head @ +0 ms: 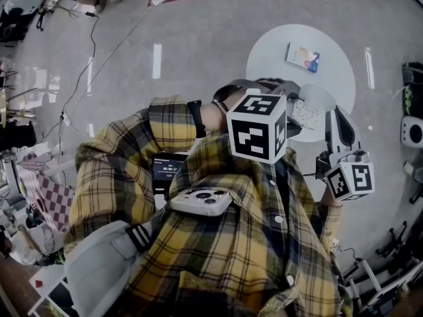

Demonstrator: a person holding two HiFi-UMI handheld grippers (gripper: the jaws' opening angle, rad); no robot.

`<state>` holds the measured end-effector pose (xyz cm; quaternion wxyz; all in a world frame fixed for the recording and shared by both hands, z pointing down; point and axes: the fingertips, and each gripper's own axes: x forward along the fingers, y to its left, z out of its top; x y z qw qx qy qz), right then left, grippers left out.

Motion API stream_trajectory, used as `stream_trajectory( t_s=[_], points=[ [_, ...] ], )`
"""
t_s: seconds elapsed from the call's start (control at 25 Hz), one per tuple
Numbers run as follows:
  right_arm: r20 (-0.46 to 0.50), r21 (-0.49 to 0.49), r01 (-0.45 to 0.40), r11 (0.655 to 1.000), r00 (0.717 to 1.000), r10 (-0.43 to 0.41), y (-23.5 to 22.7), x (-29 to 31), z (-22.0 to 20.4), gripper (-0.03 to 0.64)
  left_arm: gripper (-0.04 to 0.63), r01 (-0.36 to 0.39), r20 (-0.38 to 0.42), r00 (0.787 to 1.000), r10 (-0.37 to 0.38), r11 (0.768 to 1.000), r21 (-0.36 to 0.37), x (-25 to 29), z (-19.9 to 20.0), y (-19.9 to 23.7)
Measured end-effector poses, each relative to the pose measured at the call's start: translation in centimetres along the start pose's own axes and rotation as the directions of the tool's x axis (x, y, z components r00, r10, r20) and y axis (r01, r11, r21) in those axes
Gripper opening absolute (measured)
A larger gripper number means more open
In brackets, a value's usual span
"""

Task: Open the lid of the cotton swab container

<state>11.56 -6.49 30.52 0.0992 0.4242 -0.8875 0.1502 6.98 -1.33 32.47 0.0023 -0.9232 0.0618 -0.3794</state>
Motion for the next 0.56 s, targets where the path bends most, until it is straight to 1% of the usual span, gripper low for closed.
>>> stream_trajectory(
  t_s=[0.36, 0.56],
  points=[
    [0.001, -0.003, -0.011, 1.0, 1.0, 0.011, 0.1, 0.47, 0.32, 0.015, 0.253, 0.0, -0.002, 1.0, 0.0, 1.0, 0.002, -0.02, -0.15, 0.2],
    [0.01, 0.0, -0.021, 1.0, 1.0, 0.021, 0.68, -0.23, 0.53, 0.015, 0.253, -0.003, -0.005, 1.0, 0.003, 1.0, 0.008, -0.24, 0.11, -0.59]
  ],
)
